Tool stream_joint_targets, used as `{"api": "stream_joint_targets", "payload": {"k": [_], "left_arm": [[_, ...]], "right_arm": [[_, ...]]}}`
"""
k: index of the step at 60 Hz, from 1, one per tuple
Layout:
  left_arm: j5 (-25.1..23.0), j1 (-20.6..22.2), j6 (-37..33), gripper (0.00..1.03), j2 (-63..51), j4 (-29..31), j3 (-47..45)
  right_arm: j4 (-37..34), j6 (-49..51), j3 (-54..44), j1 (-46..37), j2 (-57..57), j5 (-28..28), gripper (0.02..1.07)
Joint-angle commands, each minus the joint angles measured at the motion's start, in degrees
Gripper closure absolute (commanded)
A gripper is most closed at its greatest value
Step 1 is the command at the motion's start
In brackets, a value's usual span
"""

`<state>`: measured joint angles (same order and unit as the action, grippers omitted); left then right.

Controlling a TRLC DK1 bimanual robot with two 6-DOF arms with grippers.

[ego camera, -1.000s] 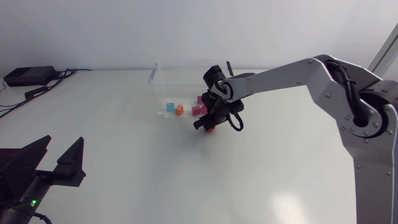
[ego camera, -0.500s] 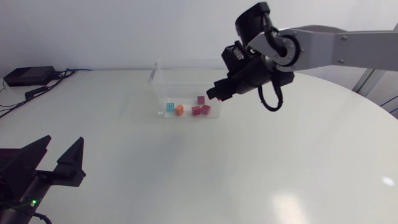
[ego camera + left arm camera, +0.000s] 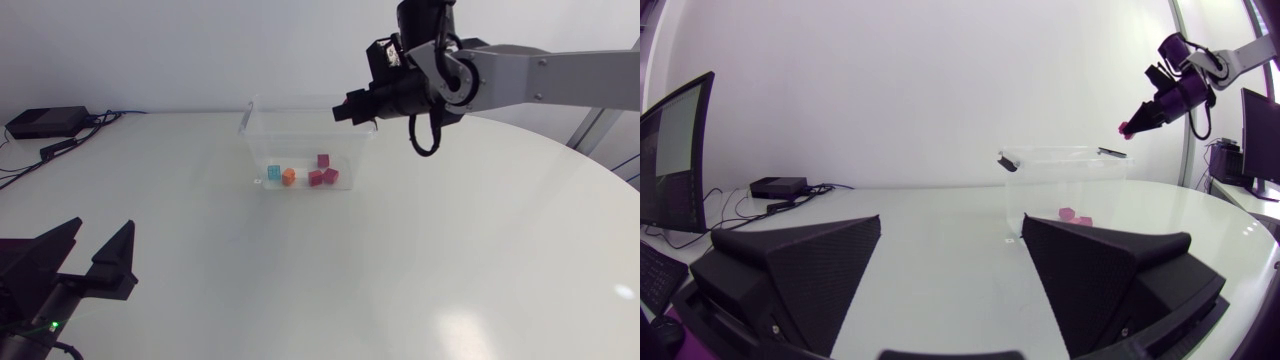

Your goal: Place the duplo bricks in the container

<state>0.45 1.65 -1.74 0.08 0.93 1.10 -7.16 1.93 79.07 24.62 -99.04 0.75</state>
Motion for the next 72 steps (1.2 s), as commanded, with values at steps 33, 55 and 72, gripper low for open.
{"api": "stream_joint_targets", "payload": {"k": [33, 55, 72], "left_arm": [[0.08, 0.28, -0.81, 0.04, 0.71, -0.49, -1.02], [0.08, 0.28, -0.81, 0.04, 0.71, -0.49, -1.02], [0.08, 0.37, -0.81, 0.04, 0.71, -0.49, -1.02]], "right_arm": [[-5.85, -3.60, 8.74, -1.07, -3.44, -8.58, 0.06], [-12.44, -3.08, 2.14, -10.21, 14.58, -10.86, 0.06], [-7.87, -2.02, -14.03, -12.05, 31.11, -10.86, 0.06]]}}
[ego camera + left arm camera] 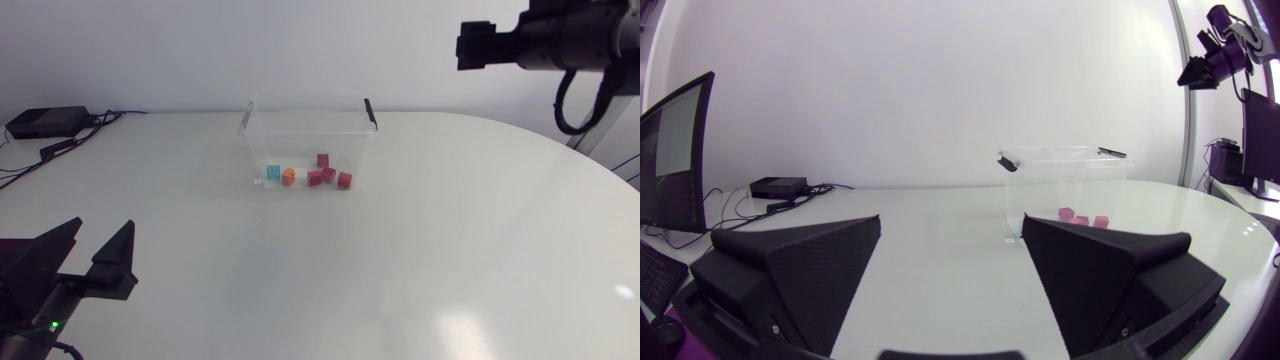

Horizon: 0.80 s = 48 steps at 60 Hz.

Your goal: Place the duplo bricks in the container

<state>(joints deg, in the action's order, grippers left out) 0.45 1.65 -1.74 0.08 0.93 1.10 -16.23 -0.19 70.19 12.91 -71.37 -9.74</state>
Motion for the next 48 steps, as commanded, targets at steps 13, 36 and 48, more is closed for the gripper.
{"api": "stream_joint_targets", "payload": {"k": [13, 36, 48], "left_arm": [[0.08, 0.28, -0.81, 0.04, 0.71, -0.49, -1.02], [0.08, 0.28, -0.81, 0.04, 0.71, -0.49, -1.02], [0.00, 0.07, -0.51, 0.04, 0.60, -0.56, -1.03]], "right_arm": [[10.96, -0.34, -21.41, 1.51, 17.58, -0.28, 0.06], [16.67, 1.68, -42.95, 2.39, 39.56, 0.16, 0.06], [16.98, 2.13, -49.26, 0.10, 47.08, 1.66, 0.06]]}}
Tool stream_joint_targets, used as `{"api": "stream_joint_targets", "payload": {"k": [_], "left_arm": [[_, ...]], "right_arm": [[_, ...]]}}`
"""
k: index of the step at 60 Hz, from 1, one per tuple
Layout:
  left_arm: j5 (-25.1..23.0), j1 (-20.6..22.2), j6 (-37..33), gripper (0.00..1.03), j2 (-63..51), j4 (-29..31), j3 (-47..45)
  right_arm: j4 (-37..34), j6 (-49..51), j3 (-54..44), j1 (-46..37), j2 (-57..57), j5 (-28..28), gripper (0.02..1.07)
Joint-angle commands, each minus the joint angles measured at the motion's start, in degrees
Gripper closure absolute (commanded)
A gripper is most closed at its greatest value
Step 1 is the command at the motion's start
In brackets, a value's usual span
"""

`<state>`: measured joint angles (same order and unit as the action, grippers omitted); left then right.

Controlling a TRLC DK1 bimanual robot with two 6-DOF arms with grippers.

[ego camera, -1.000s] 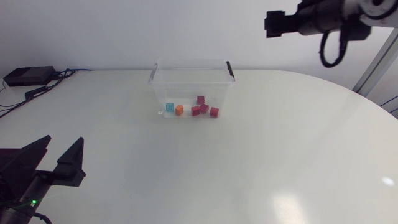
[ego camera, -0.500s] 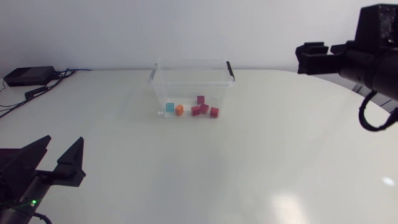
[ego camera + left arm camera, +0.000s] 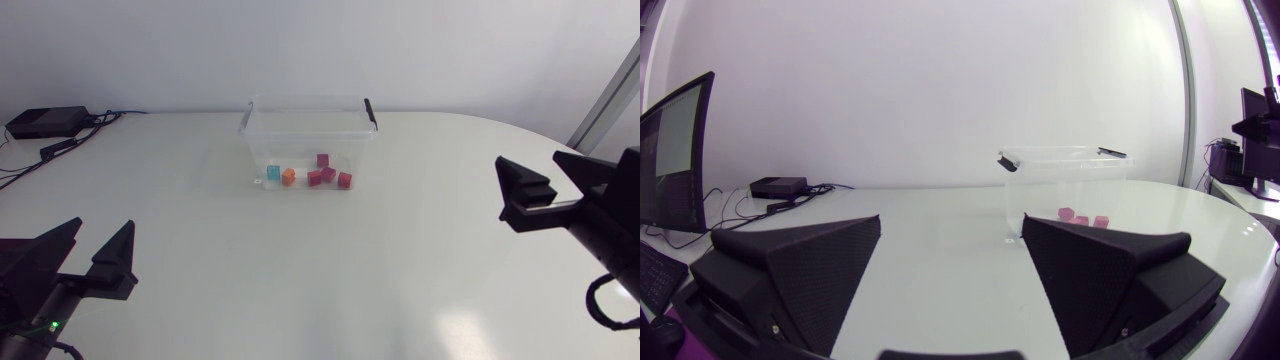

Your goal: Place the duplo bricks in the container

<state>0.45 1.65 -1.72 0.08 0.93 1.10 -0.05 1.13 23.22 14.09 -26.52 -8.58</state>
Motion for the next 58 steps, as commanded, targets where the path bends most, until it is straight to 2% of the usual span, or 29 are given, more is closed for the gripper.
{"api": "stream_joint_targets", "payload": {"k": [1, 49, 58], "left_arm": [[-0.01, 0.04, -0.48, 0.04, 0.58, -0.56, -1.03], [-0.44, -1.62, 1.68, 0.04, -0.07, -0.92, -1.10], [-0.45, -1.65, 1.72, 0.04, -0.08, -0.93, -1.10]], "right_arm": [[0.79, 0.78, -2.69, -1.33, 2.69, 0.66, 0.06], [0.07, -1.09, -22.87, -13.87, 26.11, 8.44, 0.06], [0.05, -1.13, -23.22, -14.09, 26.52, 8.58, 0.06]]}}
